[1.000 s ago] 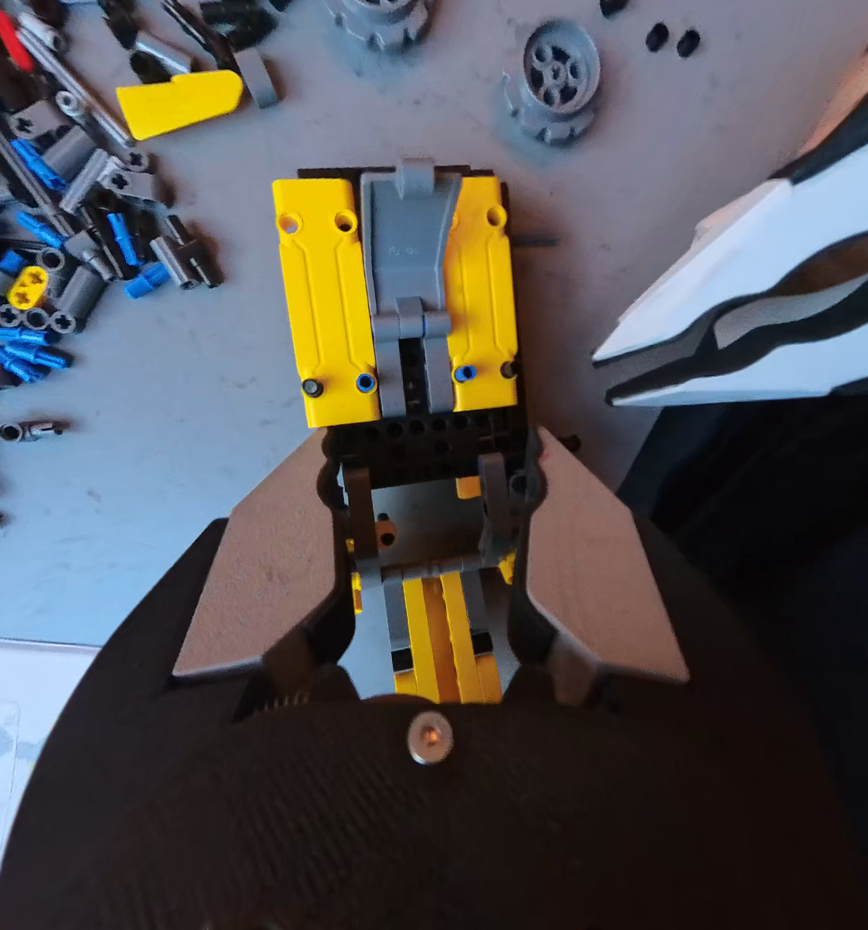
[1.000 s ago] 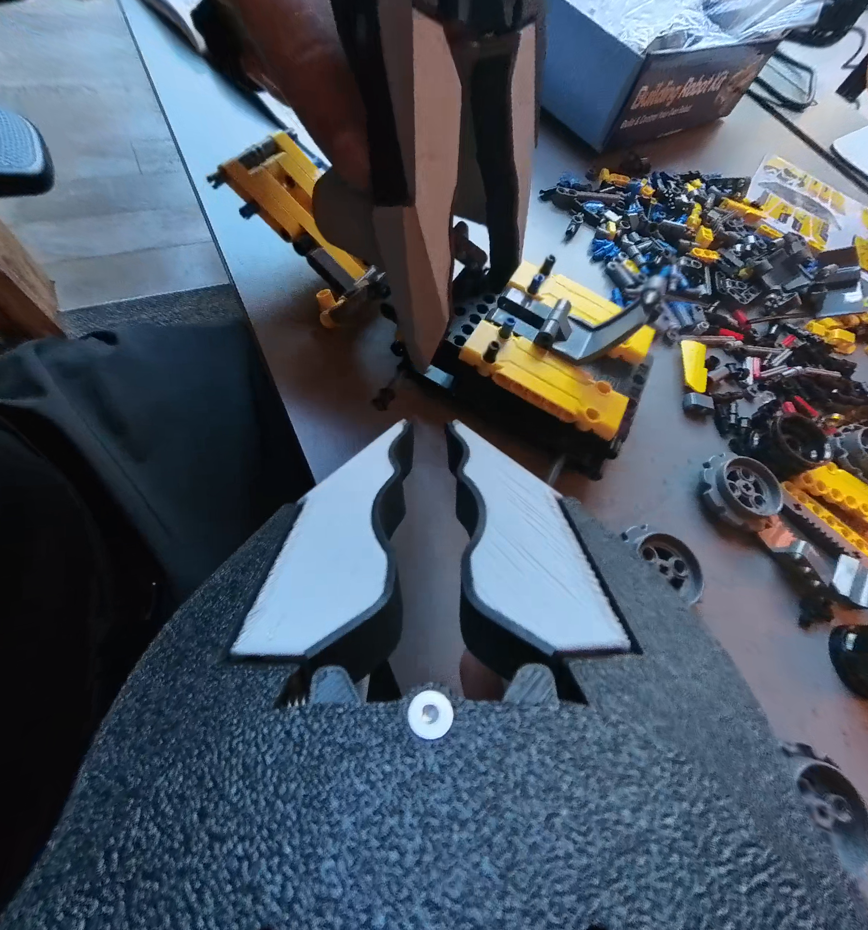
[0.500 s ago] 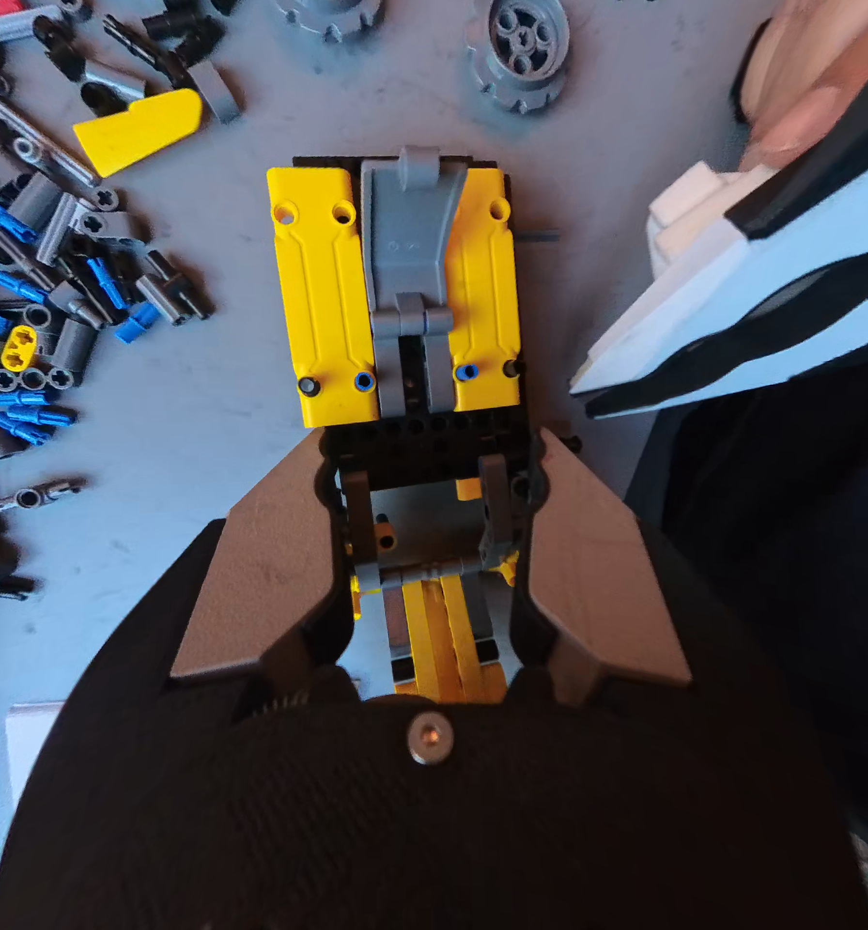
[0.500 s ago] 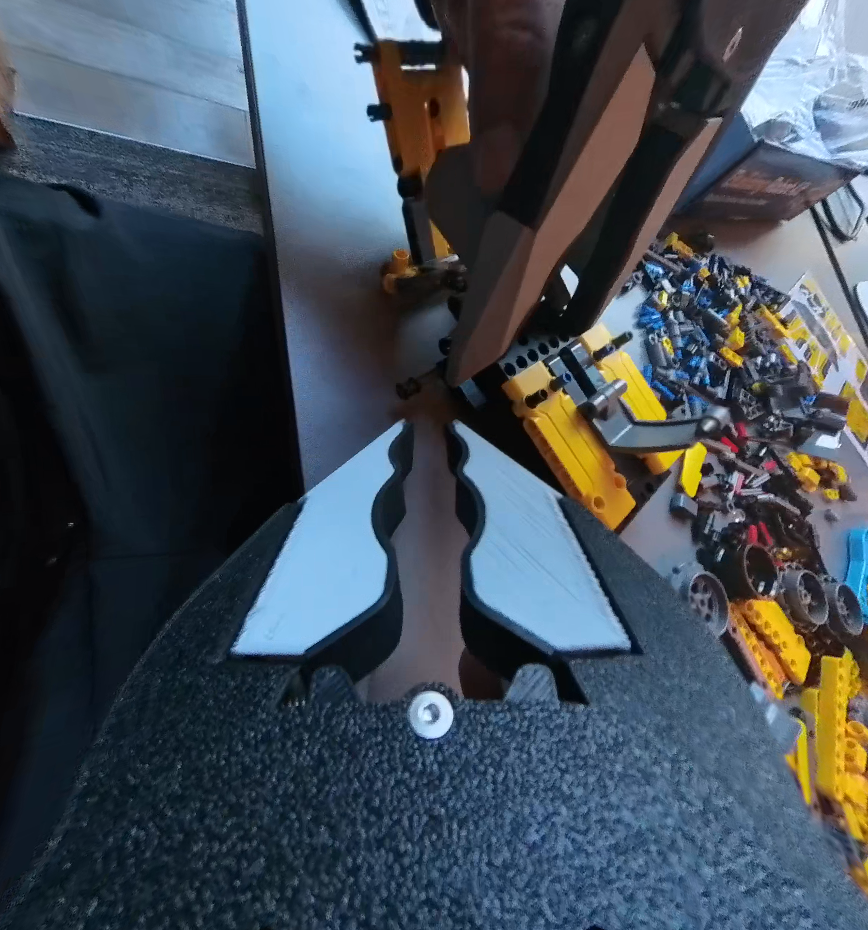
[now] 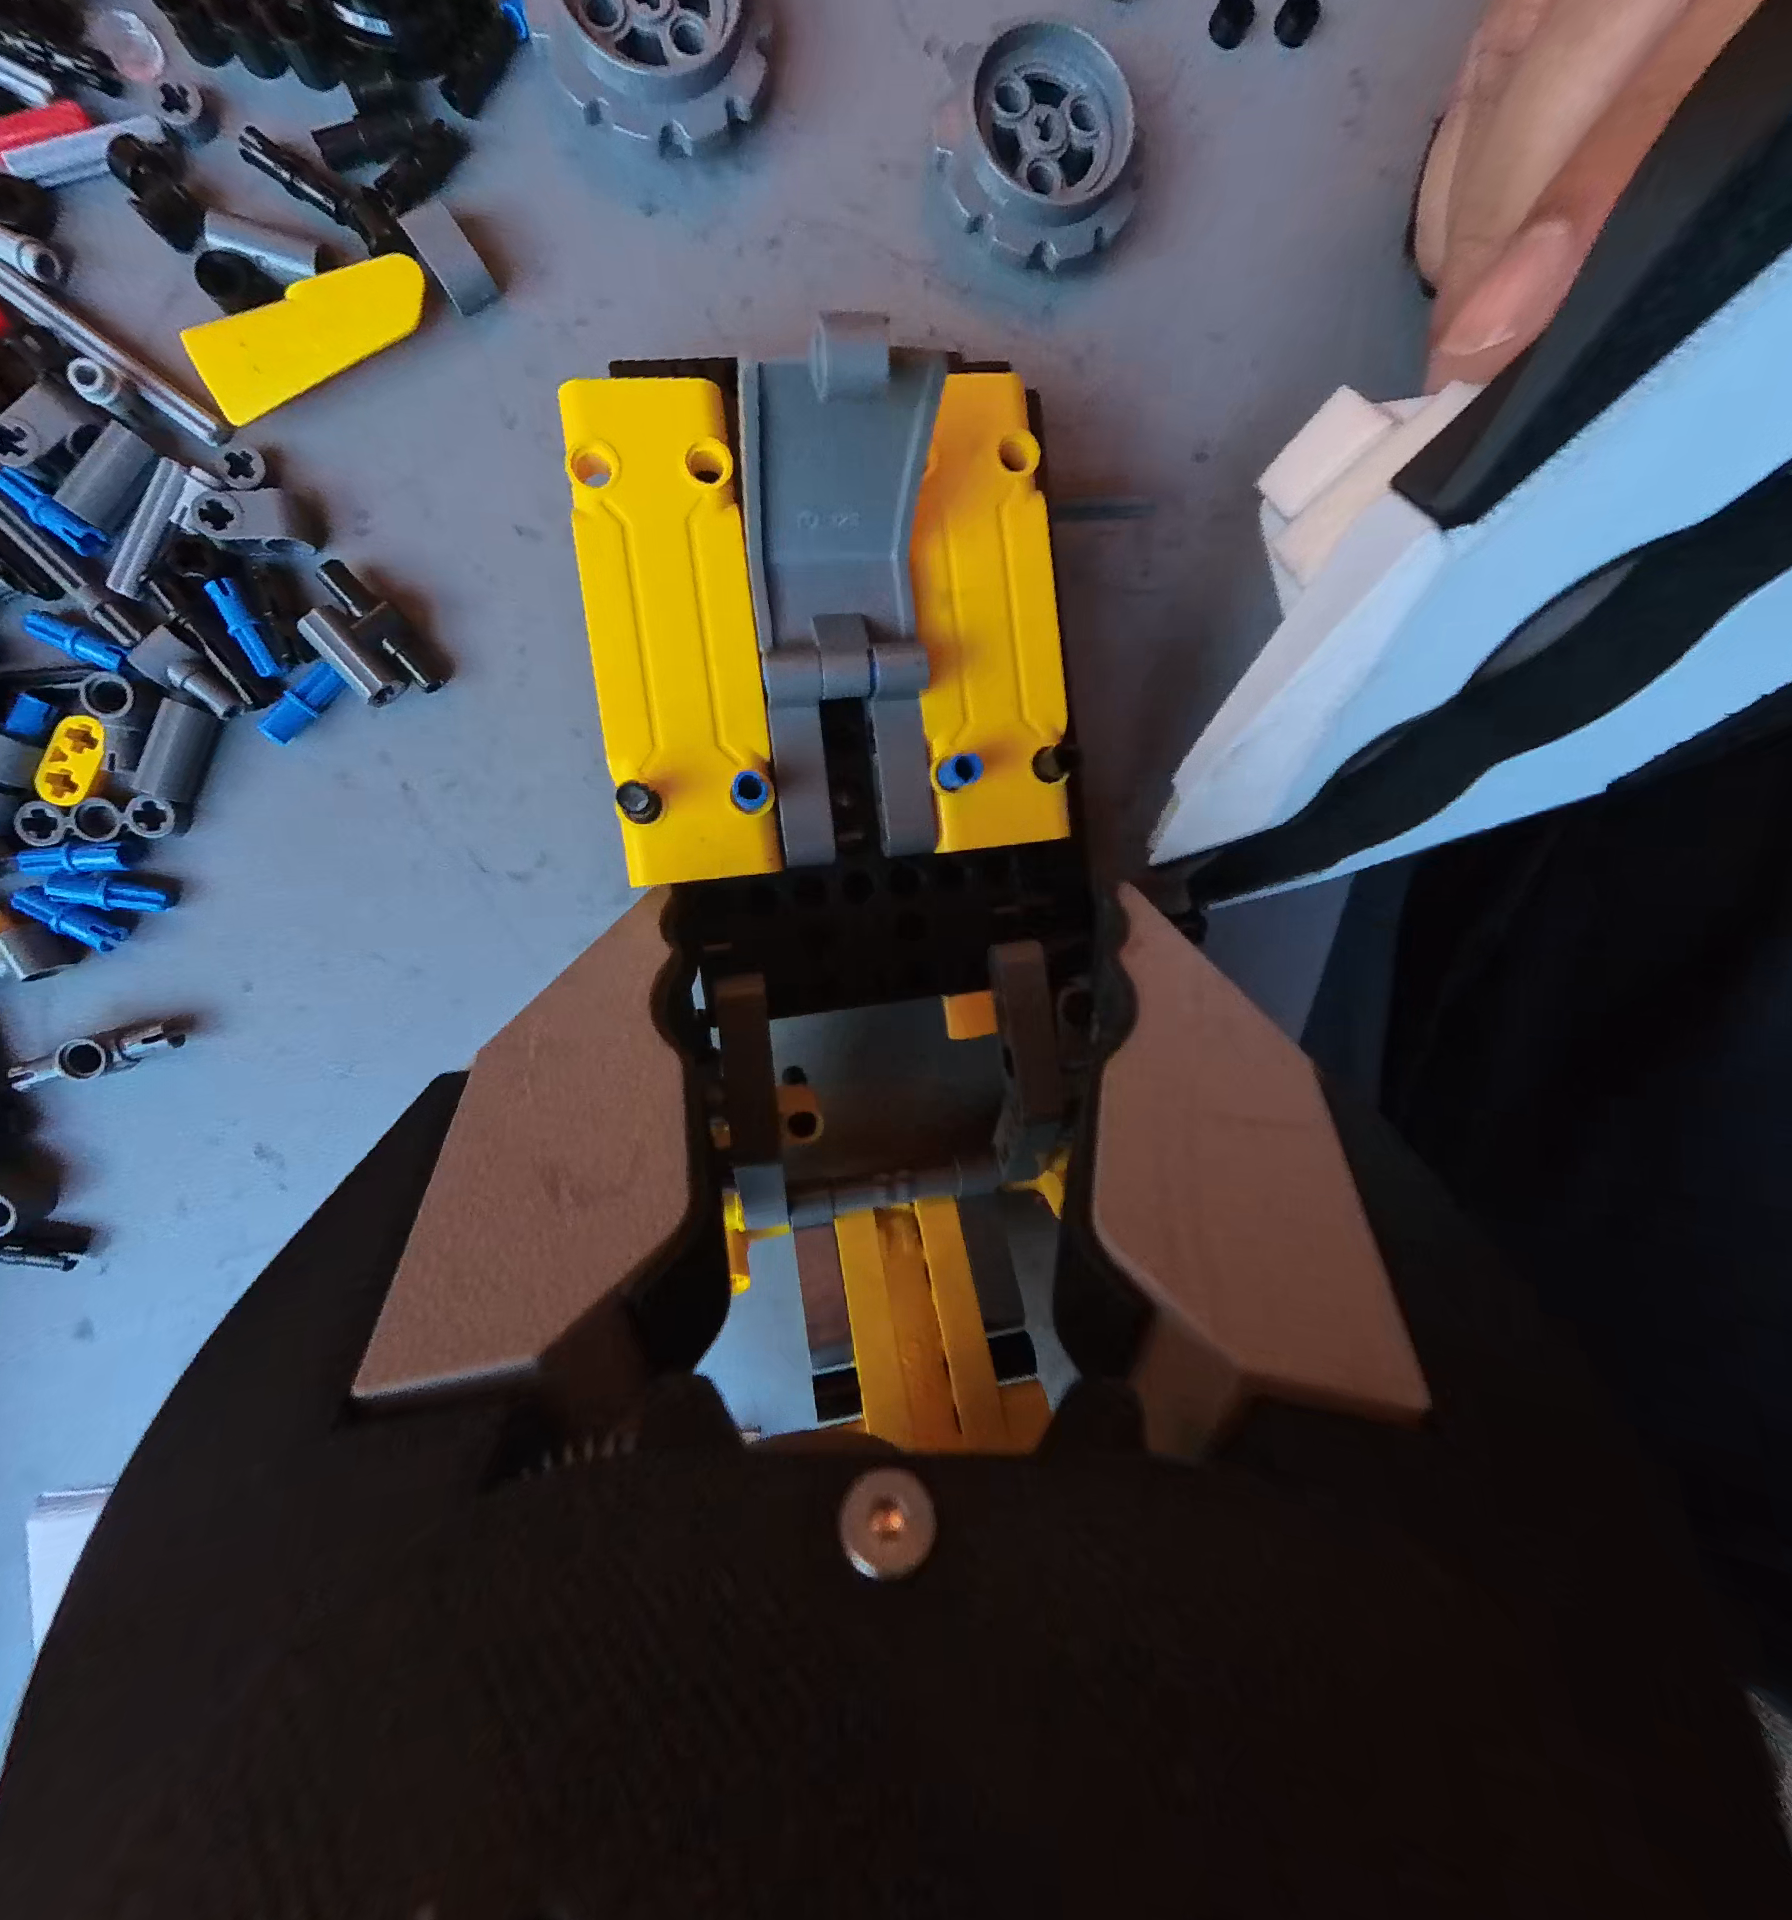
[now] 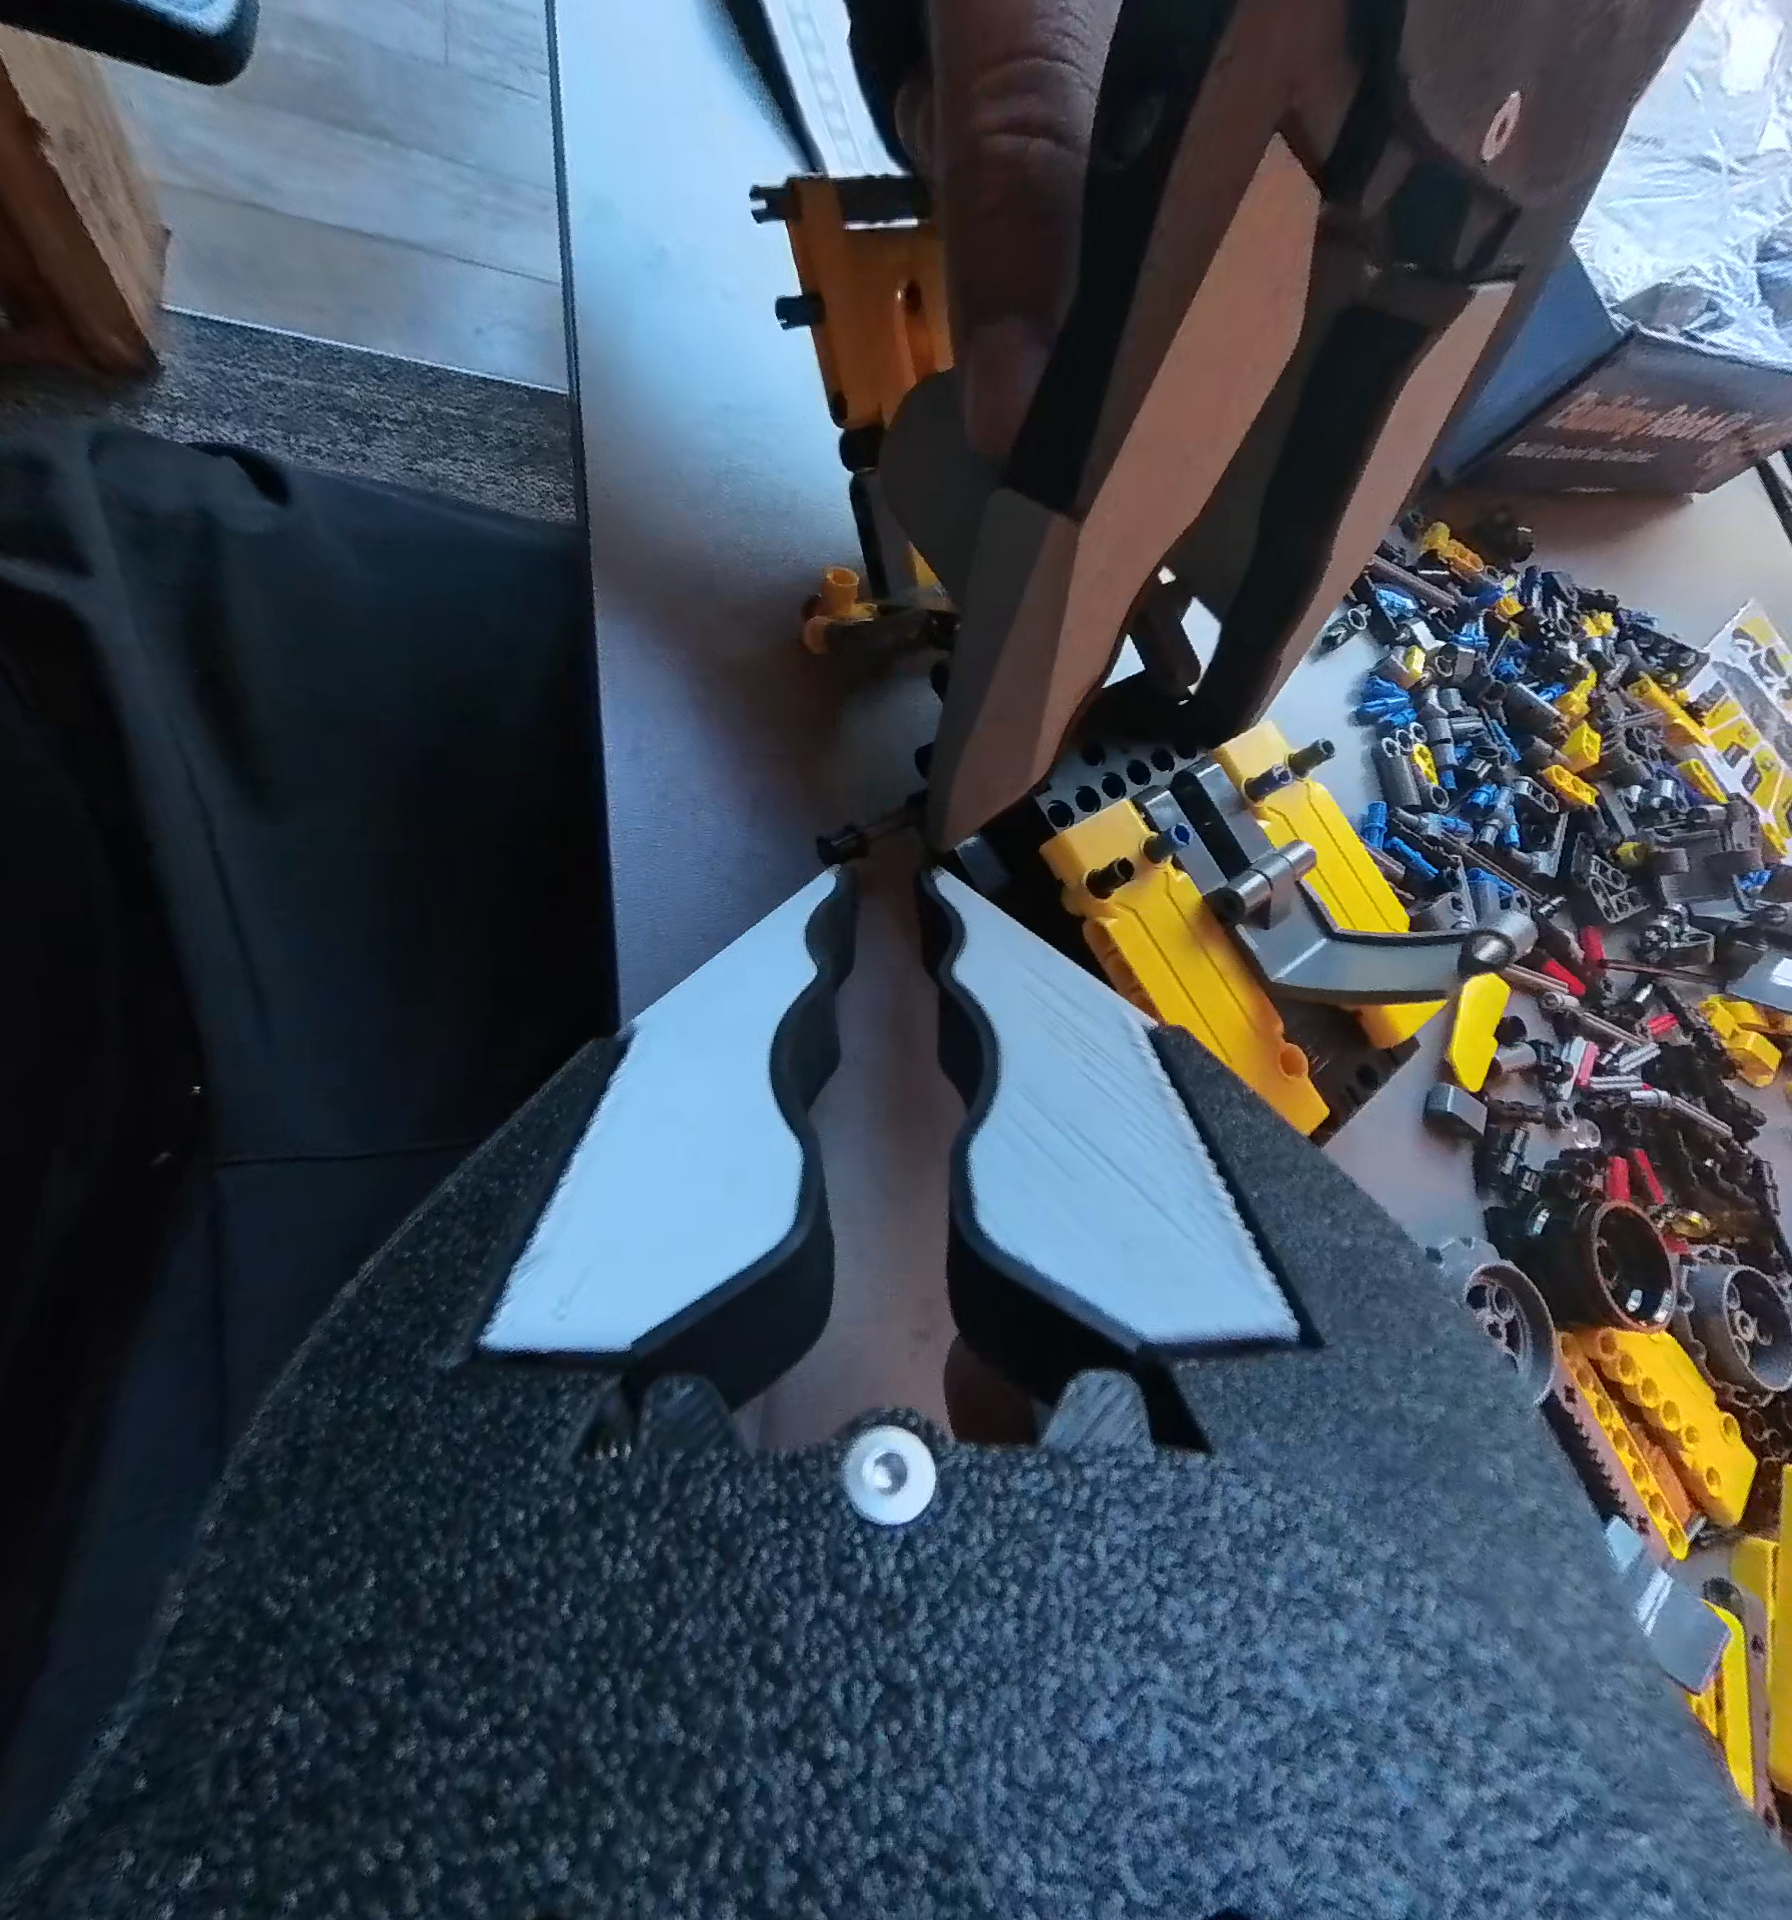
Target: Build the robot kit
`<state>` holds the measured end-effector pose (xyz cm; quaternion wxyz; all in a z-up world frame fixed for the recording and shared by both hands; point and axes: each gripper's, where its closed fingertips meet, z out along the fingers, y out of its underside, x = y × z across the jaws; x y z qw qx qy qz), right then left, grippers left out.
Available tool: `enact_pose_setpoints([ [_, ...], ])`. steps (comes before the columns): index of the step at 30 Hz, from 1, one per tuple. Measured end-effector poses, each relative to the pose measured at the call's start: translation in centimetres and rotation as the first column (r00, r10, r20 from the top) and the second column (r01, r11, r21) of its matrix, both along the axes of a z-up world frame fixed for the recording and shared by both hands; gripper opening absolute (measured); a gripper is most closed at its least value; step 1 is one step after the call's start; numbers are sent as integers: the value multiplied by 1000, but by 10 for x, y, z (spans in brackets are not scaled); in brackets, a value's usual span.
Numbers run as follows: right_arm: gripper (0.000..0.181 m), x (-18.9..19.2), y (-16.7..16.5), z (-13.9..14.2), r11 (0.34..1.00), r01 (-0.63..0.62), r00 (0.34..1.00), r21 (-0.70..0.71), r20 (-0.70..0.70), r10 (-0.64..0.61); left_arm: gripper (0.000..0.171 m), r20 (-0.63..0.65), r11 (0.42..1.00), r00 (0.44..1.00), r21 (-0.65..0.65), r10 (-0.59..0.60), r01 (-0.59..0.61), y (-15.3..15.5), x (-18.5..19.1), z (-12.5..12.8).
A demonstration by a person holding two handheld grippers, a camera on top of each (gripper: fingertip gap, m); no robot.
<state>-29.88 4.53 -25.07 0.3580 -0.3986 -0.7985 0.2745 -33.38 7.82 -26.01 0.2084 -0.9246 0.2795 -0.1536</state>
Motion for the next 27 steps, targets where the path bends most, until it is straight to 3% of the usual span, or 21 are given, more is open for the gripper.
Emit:
enact_pose_setpoints([
  [21, 12, -1, -3, -2, 1000, 1, 1000, 1, 15, -1, 72, 10, 995, 1000, 97, 26, -27, 2, 0, 3],
  [27, 3, 1, -7, -4, 999, -20, 998, -43, 53, 22, 72, 10, 991, 998, 119, 63, -64, 3, 0, 4],
])
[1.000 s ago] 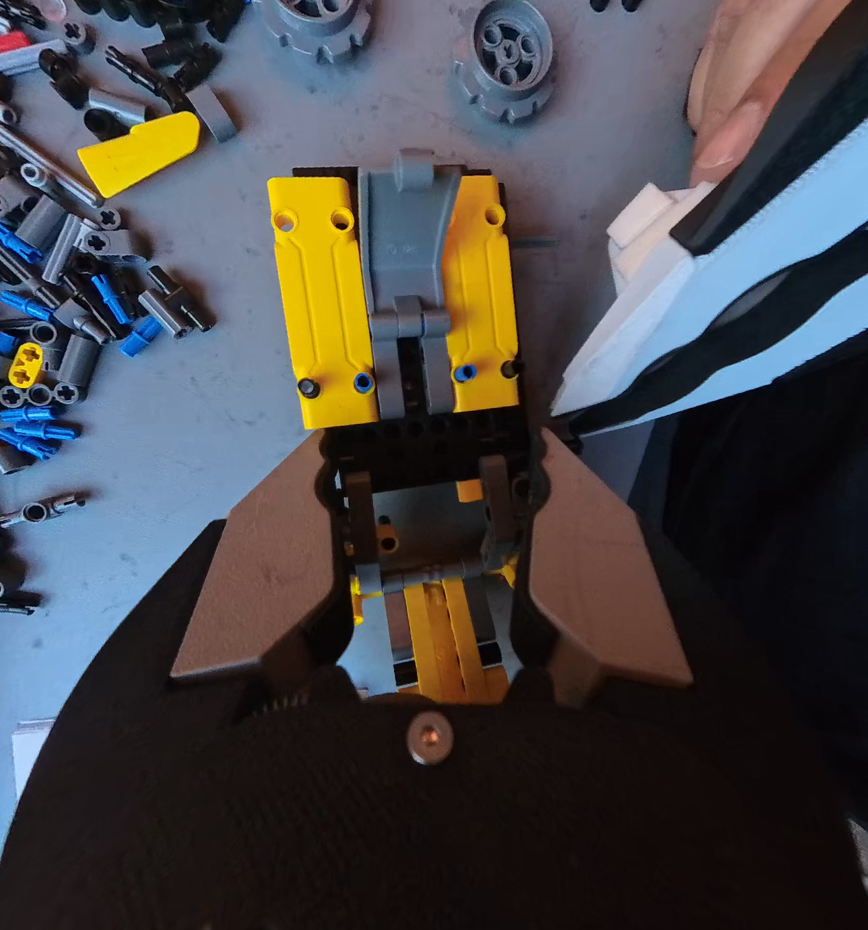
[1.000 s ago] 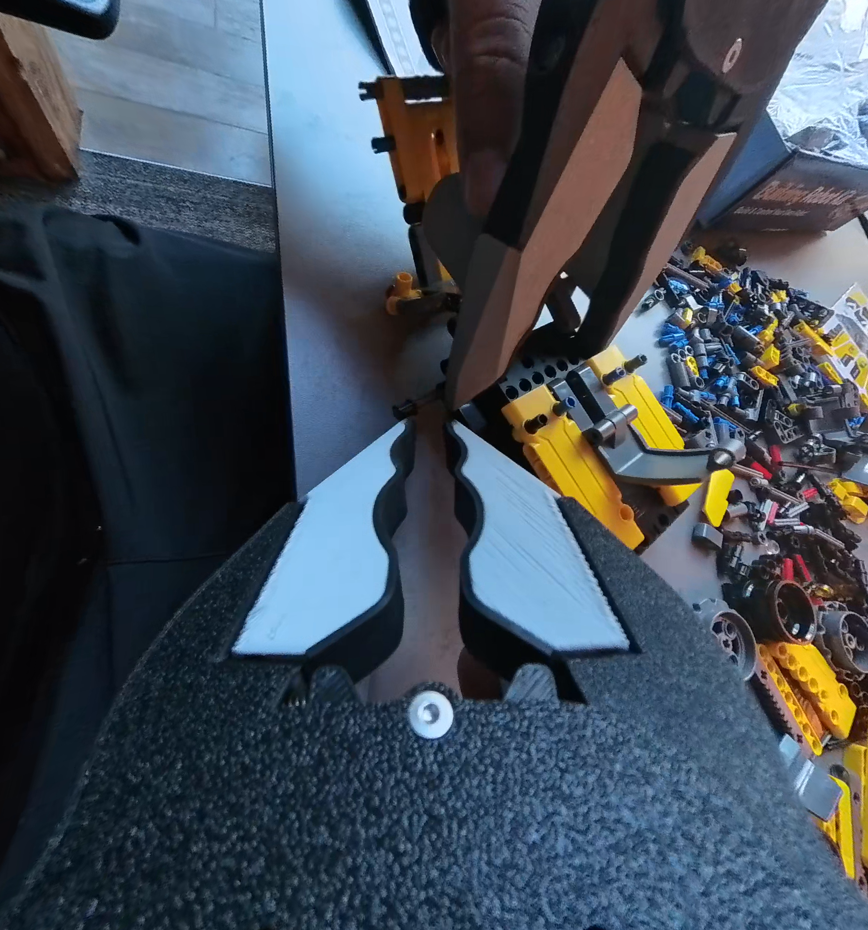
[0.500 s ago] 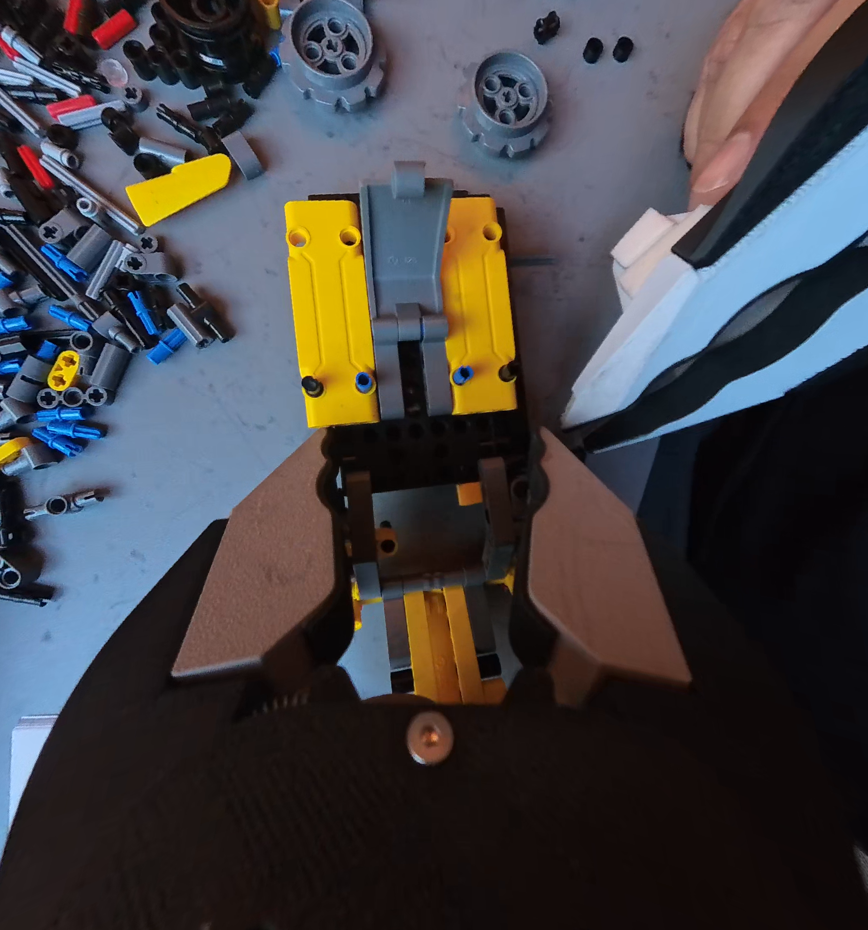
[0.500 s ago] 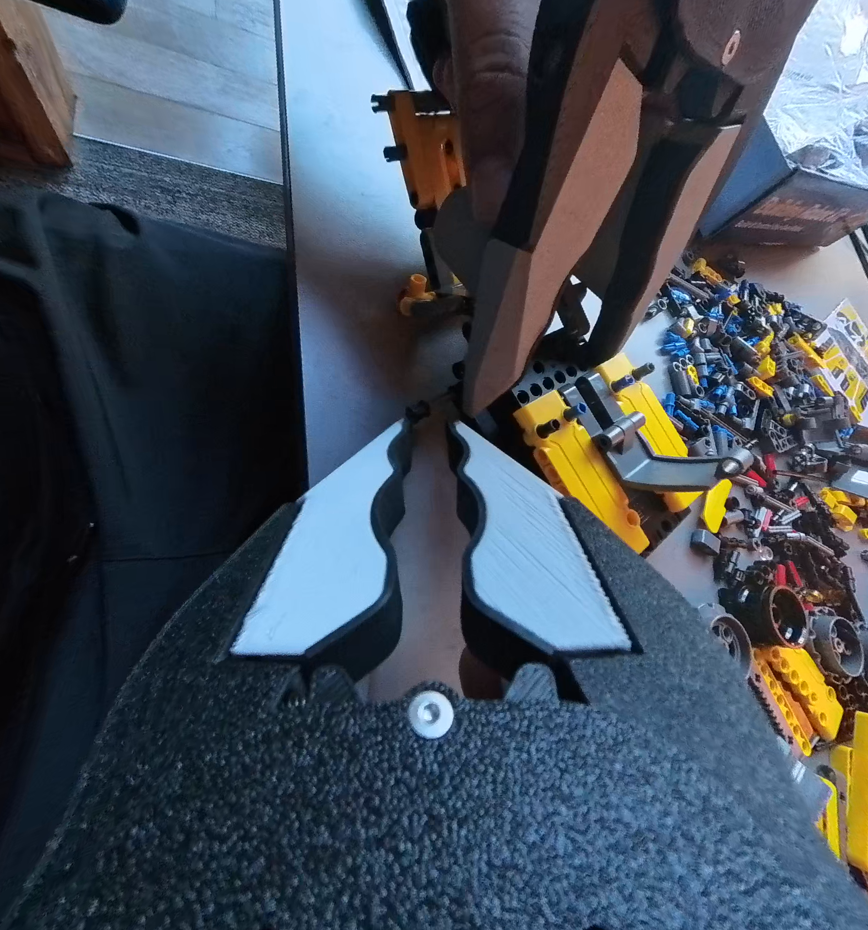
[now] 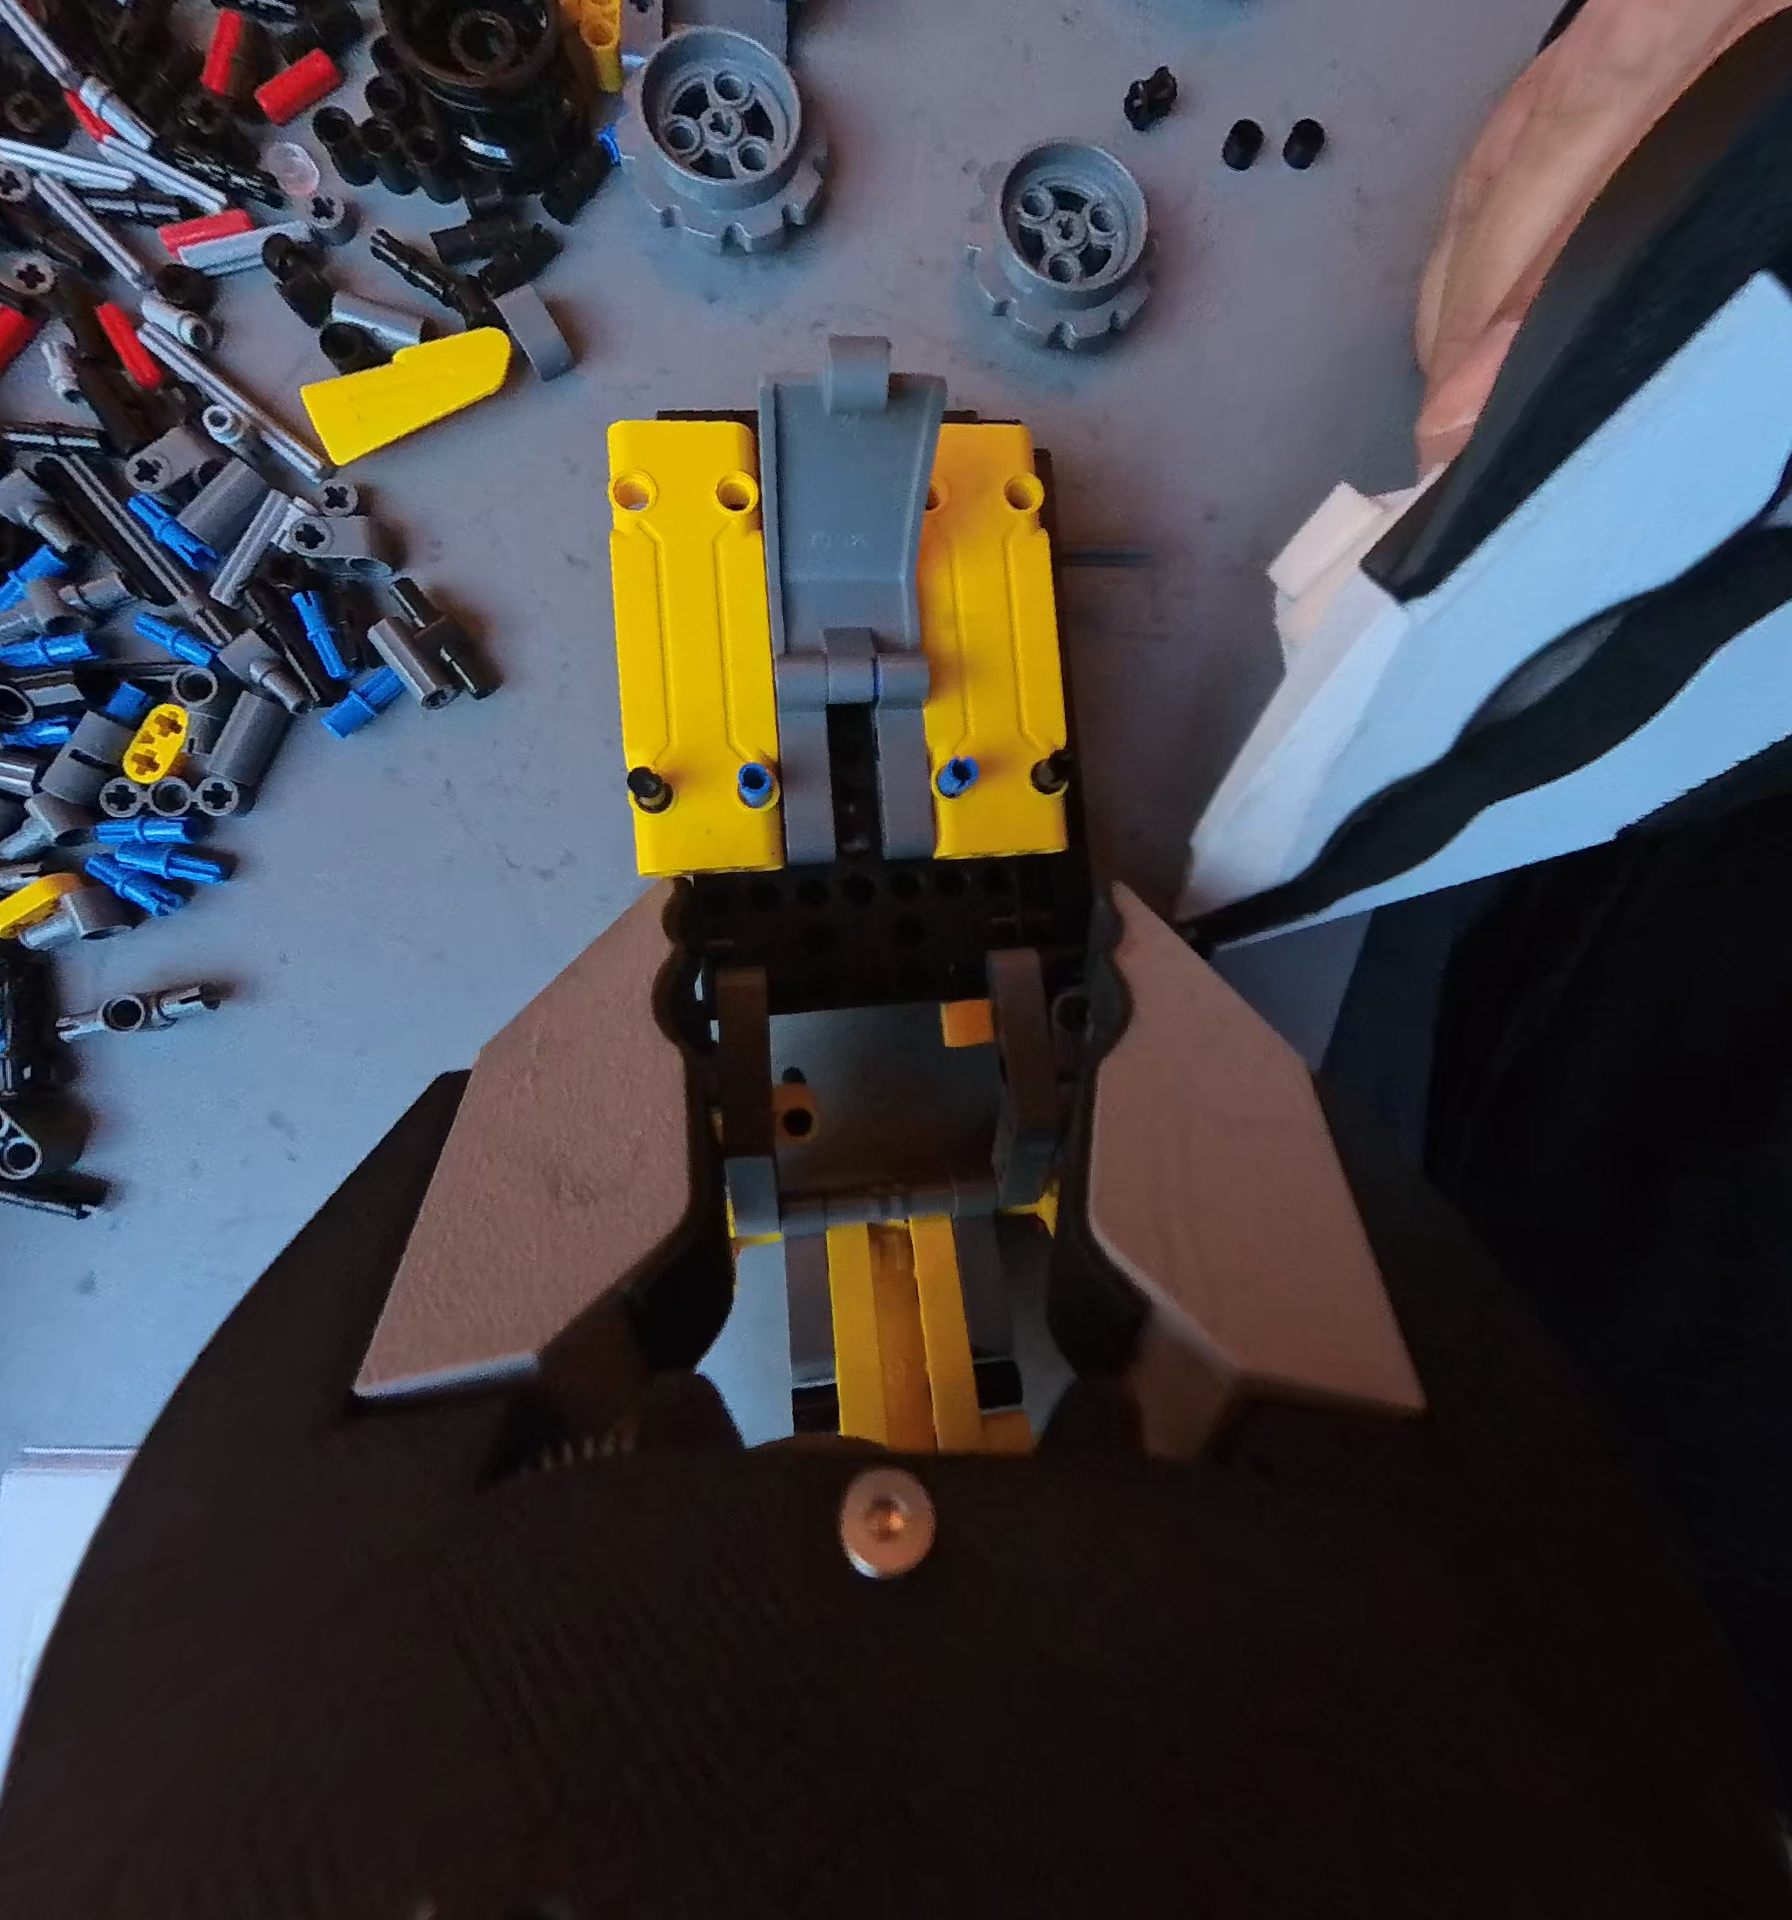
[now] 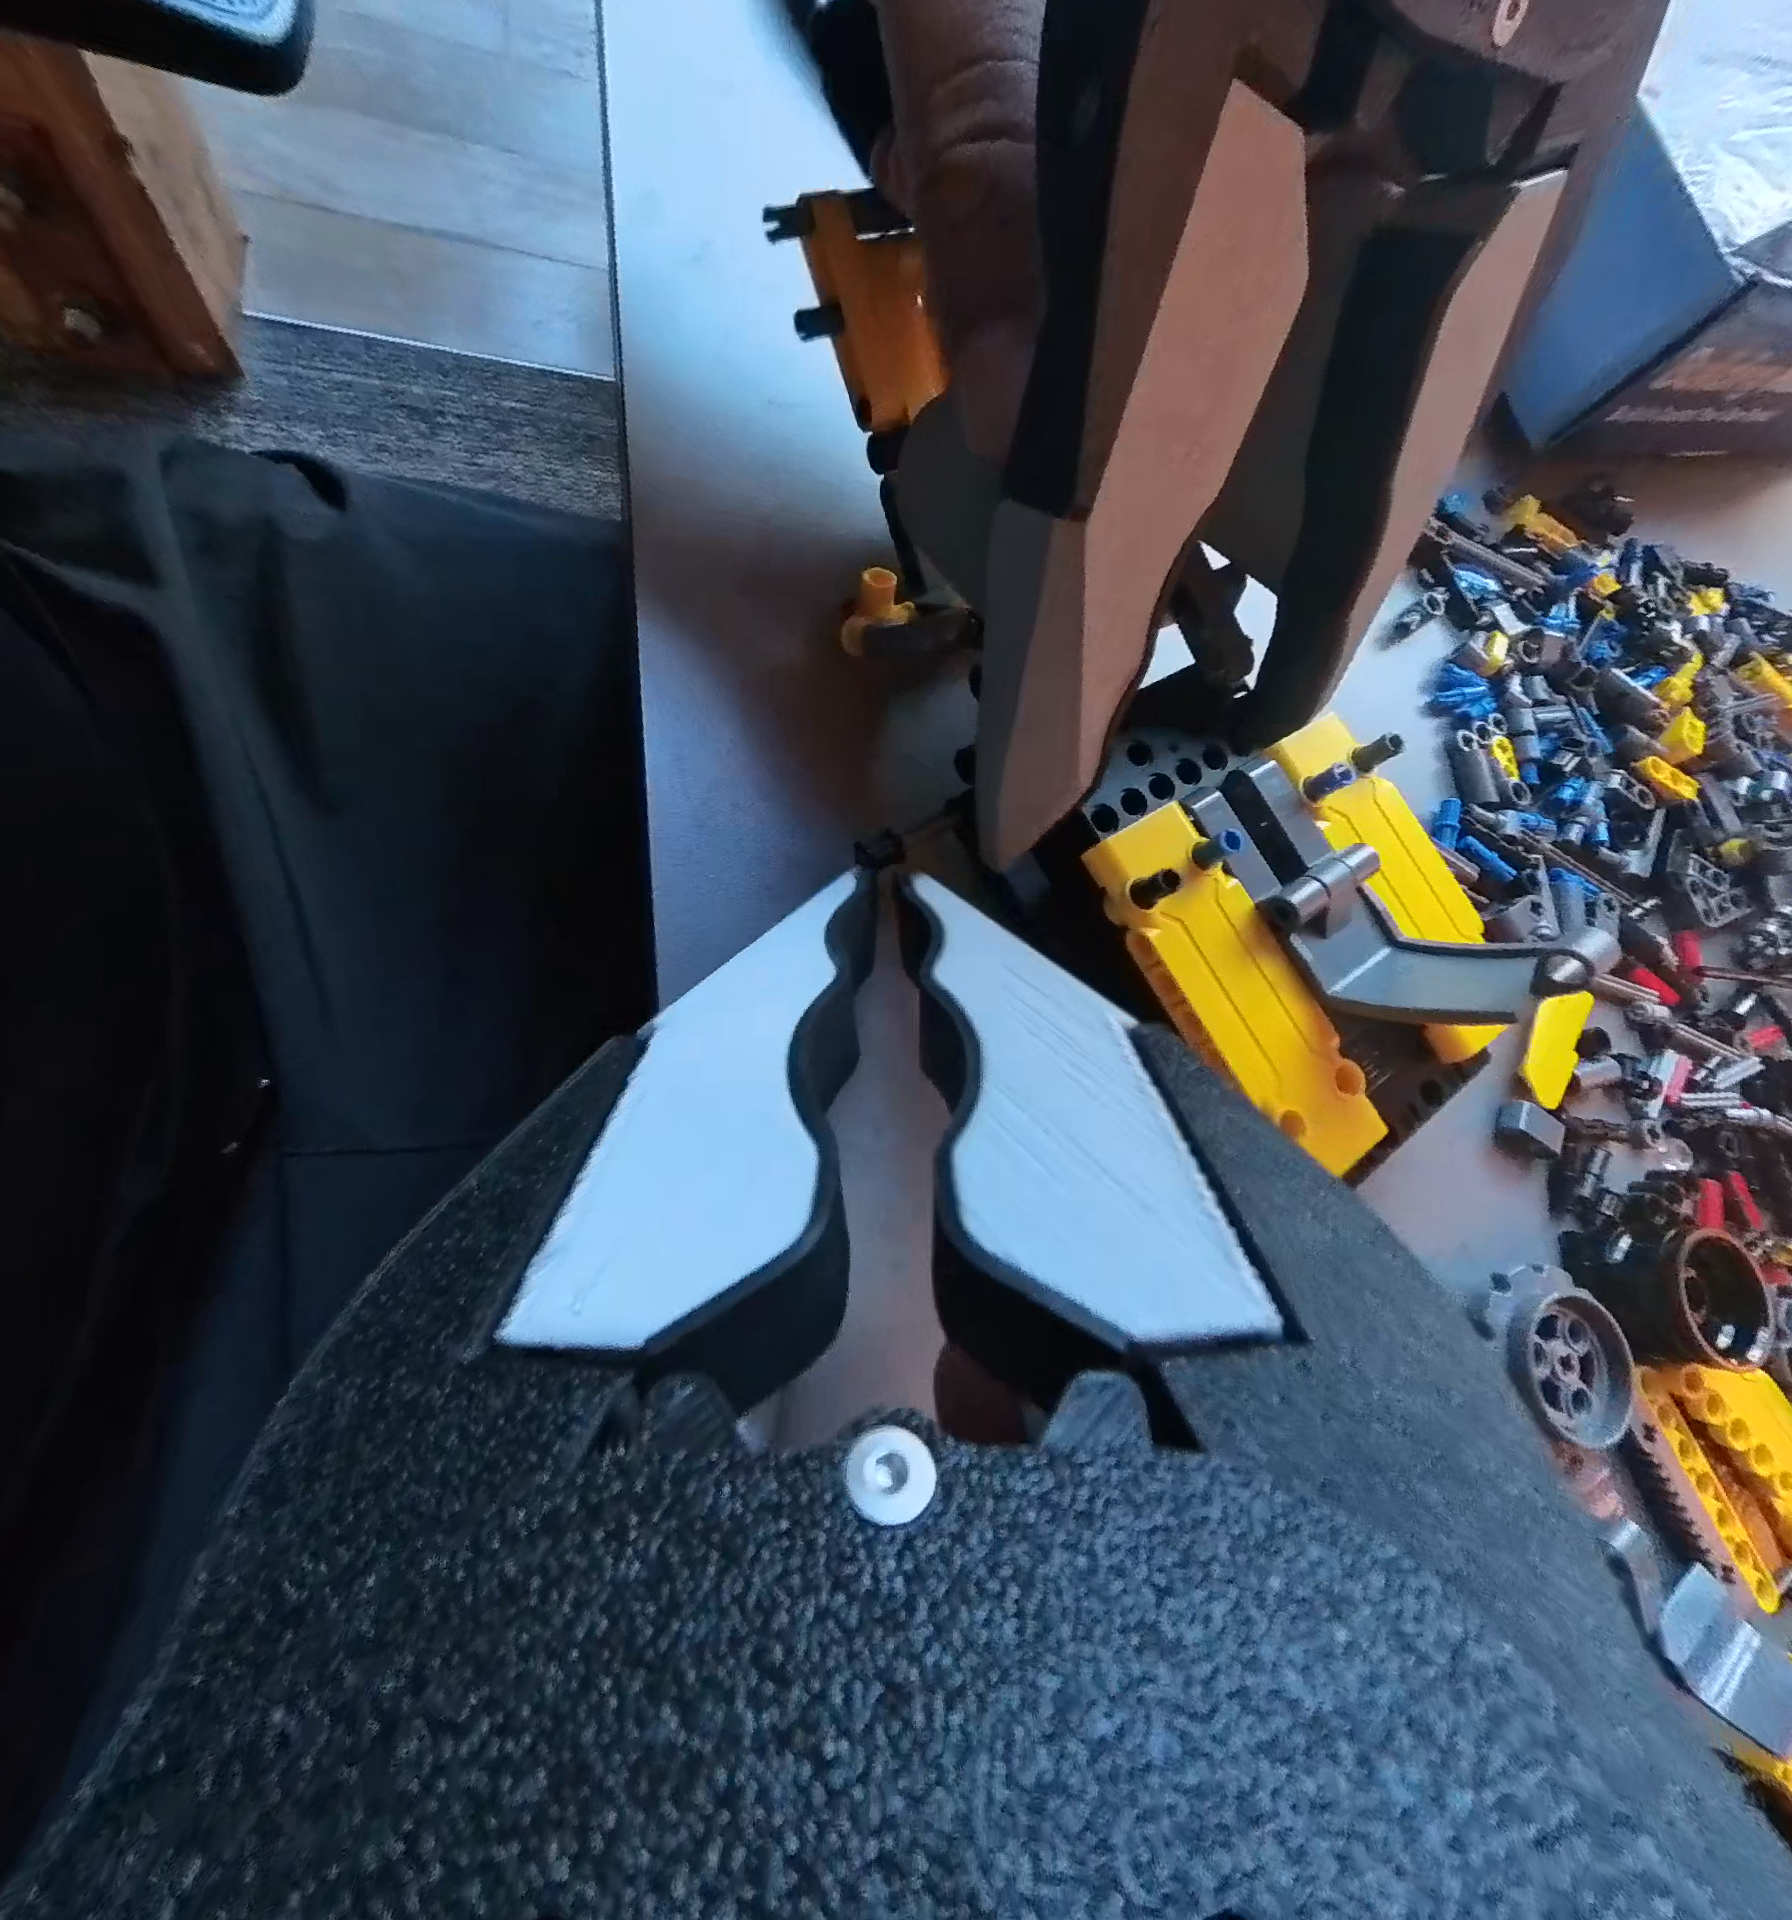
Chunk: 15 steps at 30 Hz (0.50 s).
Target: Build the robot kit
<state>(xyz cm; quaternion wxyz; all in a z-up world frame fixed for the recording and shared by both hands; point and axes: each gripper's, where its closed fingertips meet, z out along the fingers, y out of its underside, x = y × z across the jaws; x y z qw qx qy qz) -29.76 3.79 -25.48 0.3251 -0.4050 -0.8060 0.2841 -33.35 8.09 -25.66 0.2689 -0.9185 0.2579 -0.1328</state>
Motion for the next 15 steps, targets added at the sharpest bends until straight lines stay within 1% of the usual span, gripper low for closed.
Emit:
enact_pose_setpoints([
  [1, 0, 0, -1, 0, 1000, -5, 1000, -2, 2, 5, 72, 0, 1000, 1000, 2, 6, -6, 0, 0, 0],
  [4, 0, 0, -1, -1, 1000, -6, 1000, -4, 8, 6, 72, 1, 1000, 1000, 4, 9, -9, 0, 0, 0],
  [8, 0, 0, -2, -1, 998, -11, 999, -55, 36, 13, 72, 0, 1000, 1000, 11, 16, -16, 0, 0, 0],
  [15, 0, 0, -2, -1, 998, -19, 999, -68, 45, 22, 72, 0, 1000, 1000, 19, 25, -25, 1, 0, 0],
])
